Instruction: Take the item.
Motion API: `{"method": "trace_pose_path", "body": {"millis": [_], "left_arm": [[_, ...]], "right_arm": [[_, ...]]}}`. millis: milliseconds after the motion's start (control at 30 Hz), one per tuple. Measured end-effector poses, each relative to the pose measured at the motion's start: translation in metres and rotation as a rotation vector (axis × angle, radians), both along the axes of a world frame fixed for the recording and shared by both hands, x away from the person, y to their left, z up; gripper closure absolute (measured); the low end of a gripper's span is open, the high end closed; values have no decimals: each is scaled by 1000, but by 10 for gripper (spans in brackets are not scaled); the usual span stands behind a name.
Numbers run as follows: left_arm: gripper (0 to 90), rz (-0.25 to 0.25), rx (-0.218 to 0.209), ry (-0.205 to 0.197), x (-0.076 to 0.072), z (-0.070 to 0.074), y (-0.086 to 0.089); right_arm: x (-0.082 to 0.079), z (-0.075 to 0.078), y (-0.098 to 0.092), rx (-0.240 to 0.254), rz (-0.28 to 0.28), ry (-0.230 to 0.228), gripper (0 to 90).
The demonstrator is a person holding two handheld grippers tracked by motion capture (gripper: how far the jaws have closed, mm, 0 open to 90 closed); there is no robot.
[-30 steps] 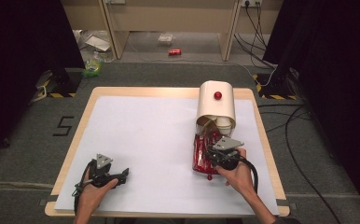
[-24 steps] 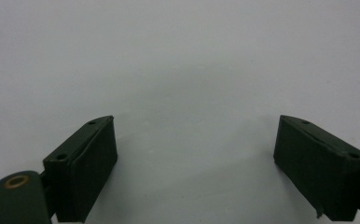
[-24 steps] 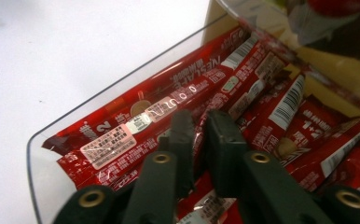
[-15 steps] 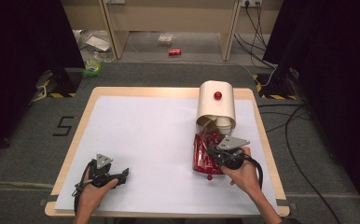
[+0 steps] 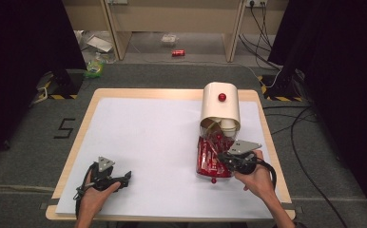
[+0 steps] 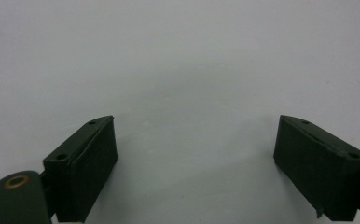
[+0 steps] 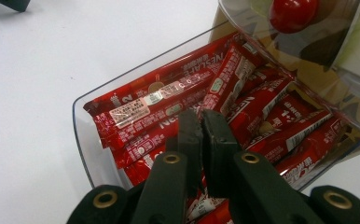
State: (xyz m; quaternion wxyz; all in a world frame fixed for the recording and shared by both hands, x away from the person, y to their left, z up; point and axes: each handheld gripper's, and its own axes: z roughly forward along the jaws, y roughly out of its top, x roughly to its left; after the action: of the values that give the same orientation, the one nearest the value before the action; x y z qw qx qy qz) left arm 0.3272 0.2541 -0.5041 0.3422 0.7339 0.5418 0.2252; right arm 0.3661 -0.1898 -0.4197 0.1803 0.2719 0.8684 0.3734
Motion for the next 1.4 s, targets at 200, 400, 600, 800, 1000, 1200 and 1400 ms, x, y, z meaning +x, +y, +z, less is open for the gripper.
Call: {"method": "trace_pose_path", "body": {"millis": [200, 400, 600, 800, 1000, 1200, 1400], "left_arm": [[123, 0, 0, 0, 0, 0, 0], [123, 0, 1, 0, 0, 0, 0], [123, 0, 0, 0, 0, 0, 0], [123, 0, 0, 0, 0, 0, 0], [124, 0, -1, 0, 0, 0, 0], [124, 1, -1, 0, 0, 0, 0], [124, 1, -1, 0, 0, 0, 0]], "right_arm": [[2, -7, 5, -3, 3, 22, 823], [5, -16, 9, 3, 1, 46, 809], [2, -12, 8, 16, 17, 42, 866], [-3, -3, 7, 17, 33, 42, 875], [-8, 4, 1, 42, 38, 54, 877], [-16, 8, -10, 67, 42, 56, 877], [-27, 12, -23, 90, 40, 59, 877]]}}
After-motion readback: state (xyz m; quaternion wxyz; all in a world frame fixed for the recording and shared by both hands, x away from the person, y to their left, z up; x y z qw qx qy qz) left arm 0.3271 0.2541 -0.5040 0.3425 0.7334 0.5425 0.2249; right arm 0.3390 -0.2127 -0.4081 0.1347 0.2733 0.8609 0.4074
